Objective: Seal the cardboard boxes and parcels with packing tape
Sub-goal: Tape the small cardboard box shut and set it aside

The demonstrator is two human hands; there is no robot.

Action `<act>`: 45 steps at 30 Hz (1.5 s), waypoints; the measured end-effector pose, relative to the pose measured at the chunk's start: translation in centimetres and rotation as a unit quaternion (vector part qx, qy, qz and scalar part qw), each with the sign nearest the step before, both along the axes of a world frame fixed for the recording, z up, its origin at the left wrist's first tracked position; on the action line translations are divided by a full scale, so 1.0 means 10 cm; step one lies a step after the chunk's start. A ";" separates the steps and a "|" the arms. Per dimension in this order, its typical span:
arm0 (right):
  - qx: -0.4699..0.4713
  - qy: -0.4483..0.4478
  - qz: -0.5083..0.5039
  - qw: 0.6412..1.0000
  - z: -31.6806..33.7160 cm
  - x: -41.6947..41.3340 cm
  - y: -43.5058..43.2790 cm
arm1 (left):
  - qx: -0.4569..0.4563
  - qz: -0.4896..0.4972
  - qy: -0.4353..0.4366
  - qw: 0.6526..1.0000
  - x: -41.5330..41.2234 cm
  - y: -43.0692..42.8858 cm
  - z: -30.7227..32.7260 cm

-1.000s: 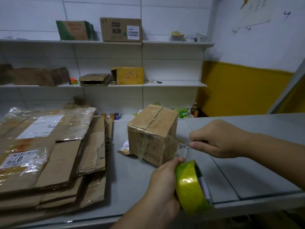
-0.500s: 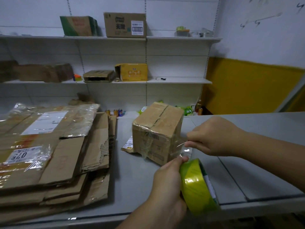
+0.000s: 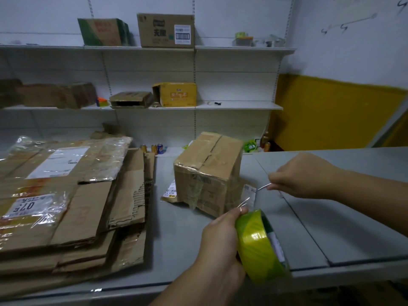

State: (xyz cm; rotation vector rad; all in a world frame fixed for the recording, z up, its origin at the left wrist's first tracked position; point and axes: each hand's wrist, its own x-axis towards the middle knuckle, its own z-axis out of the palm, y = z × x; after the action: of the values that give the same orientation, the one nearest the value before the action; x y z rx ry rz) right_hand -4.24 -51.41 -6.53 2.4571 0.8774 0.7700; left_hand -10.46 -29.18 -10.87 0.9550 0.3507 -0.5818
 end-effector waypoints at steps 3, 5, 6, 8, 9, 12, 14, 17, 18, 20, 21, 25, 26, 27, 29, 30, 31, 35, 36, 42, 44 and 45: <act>0.084 -0.003 0.020 0.996 0.08 -0.10 -0.04 | -0.002 -0.001 0.009 1.000 0.00 0.00 0.01; 0.112 0.003 0.055 0.992 0.16 -0.17 0.10 | 0.002 -0.005 0.005 1.000 0.00 -0.02 0.00; 0.108 0.006 0.075 0.991 0.18 -0.18 0.20 | 0.004 -0.007 0.002 1.000 0.00 -0.03 0.01; 0.074 0.006 0.101 0.992 0.16 -0.17 0.37 | 0.002 -0.004 0.001 1.000 0.00 -0.04 0.03; 0.055 0.006 0.104 0.993 0.13 -0.16 0.44 | 0.000 -0.001 0.001 1.000 -0.01 -0.04 0.04; 0.014 -0.009 0.094 0.995 0.04 -0.09 0.56 | -0.002 0.003 -0.004 1.000 -0.03 -0.03 0.06; 0.003 -0.018 0.083 0.996 -0.01 -0.06 0.59 | -0.006 0.002 -0.005 1.000 -0.04 -0.01 0.07; -0.006 -0.026 0.075 0.997 -0.07 -0.04 0.56 | -0.007 0.002 -0.006 1.000 -0.04 -0.01 0.07; -0.011 -0.027 0.073 0.997 -0.09 -0.03 0.55 | -0.009 0.001 -0.008 1.000 -0.04 -0.02 0.06; -0.019 -0.035 0.072 0.997 -0.11 -0.02 0.52 | -0.011 0.000 -0.013 1.000 -0.04 -0.03 0.05; -0.020 -0.037 0.074 0.996 -0.11 -0.01 0.50 | -0.010 0.002 -0.014 1.000 -0.03 -0.04 0.04; -0.021 -0.038 0.078 0.996 -0.13 0.02 0.48 | -0.006 0.007 -0.015 1.000 -0.01 -0.04 0.04; -0.020 -0.036 0.078 0.996 -0.13 0.03 0.49 | -0.004 0.008 -0.016 1.000 0.00 -0.03 0.04; -0.021 -0.032 0.079 0.996 -0.12 0.03 0.49 | -0.003 0.009 -0.016 1.000 0.00 -0.03 0.05; -0.031 -0.028 0.083 0.996 -0.11 0.04 0.49 | -0.002 0.009 -0.016 1.000 0.00 -0.02 0.05; -0.035 -0.029 0.086 0.995 -0.11 0.05 0.48 | -0.002 0.009 -0.017 1.000 0.00 -0.01 0.06; -0.035 -0.029 0.085 0.995 -0.11 0.05 0.48 | -0.002 0.008 -0.018 1.000 0.00 0.00 0.07; -0.026 -0.027 0.086 0.996 -0.14 0.07 0.48 | -0.005 0.001 -0.020 1.000 0.02 0.03 0.10; -0.026 -0.031 0.091 0.995 -0.14 0.07 0.47 | -0.007 0.000 -0.021 1.000 0.02 0.03 0.11; -0.030 -0.010 0.081 0.996 -0.12 0.07 0.42 | 0.003 -0.005 -0.013 1.000 0.00 0.04 0.13; -0.054 0.004 0.025 0.998 -0.11 0.10 0.33 | 0.009 -0.010 -0.010 1.000 -0.05 0.06 0.12; -0.060 0.002 0.000 0.998 -0.10 0.09 0.24 | 0.012 -0.014 -0.008 1.000 -0.08 0.07 0.12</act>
State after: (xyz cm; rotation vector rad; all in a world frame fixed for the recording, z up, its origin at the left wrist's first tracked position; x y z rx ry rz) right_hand -3.34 -48.99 -7.57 2.3538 0.8970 0.6926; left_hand -11.23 -28.51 -9.65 0.9896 0.3307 -0.5966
